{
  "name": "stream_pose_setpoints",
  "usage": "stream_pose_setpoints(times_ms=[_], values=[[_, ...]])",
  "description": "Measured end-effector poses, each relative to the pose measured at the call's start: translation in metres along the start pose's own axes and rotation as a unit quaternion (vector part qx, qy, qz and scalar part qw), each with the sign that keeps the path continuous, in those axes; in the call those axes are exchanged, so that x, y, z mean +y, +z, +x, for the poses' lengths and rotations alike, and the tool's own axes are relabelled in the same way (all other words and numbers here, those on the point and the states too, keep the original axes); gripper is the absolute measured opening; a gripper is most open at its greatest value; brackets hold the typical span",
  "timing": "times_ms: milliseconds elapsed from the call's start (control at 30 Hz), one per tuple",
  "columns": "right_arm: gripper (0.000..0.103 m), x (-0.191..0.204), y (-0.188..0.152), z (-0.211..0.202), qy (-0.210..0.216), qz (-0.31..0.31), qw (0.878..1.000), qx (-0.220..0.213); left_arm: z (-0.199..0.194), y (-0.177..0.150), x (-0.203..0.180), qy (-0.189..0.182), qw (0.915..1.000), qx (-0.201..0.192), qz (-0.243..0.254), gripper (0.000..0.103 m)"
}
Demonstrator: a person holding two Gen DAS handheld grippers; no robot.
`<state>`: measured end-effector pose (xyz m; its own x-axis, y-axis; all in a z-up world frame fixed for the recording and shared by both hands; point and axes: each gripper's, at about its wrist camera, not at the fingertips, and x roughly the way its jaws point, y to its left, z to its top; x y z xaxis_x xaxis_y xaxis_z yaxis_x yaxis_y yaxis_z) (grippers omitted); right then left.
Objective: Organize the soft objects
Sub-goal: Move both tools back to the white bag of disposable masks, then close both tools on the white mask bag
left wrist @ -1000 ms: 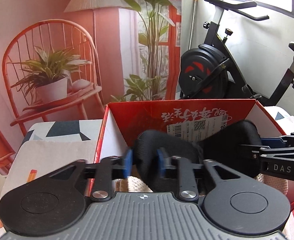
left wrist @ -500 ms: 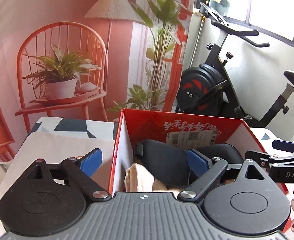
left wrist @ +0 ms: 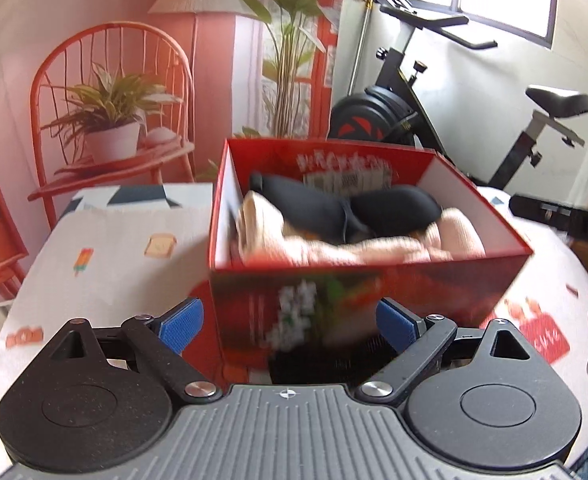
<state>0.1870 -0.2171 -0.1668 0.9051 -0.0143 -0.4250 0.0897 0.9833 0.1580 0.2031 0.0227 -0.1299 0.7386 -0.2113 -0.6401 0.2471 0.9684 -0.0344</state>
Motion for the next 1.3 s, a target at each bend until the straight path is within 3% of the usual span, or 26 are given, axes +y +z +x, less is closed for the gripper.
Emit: stream_pose_setpoints(times_ms=[167, 533, 800, 1300], values=[[0.103, -0.009, -0.031, -0.023, -0.006, 0.022, 1.0, -0.008, 0.003, -0.029, -0.005, -0.008, 0.9998, 0.02, -0.001, 0.095], [0.103, -0.004, -0.11, -0.008, -0.035, 0.012, 0.995, 0.095, 0.038, -0.071, -0.008, -0.015, 0.9963, 0.075, -0.038, 0.094], [0.102, 0.0, -0.134, 0.009, -0.032, 0.007, 0.988, 0.149, 0.045, -0.087, 0.001, -0.045, 0.9936, 0.081, -0.066, 0.08], [0.103, -0.012, -0.141, 0.005, -0.012, 0.024, 0.99, 0.139, 0.04, -0.1, 0.001, -0.048, 0.9928, 0.065, -0.088, 0.079]])
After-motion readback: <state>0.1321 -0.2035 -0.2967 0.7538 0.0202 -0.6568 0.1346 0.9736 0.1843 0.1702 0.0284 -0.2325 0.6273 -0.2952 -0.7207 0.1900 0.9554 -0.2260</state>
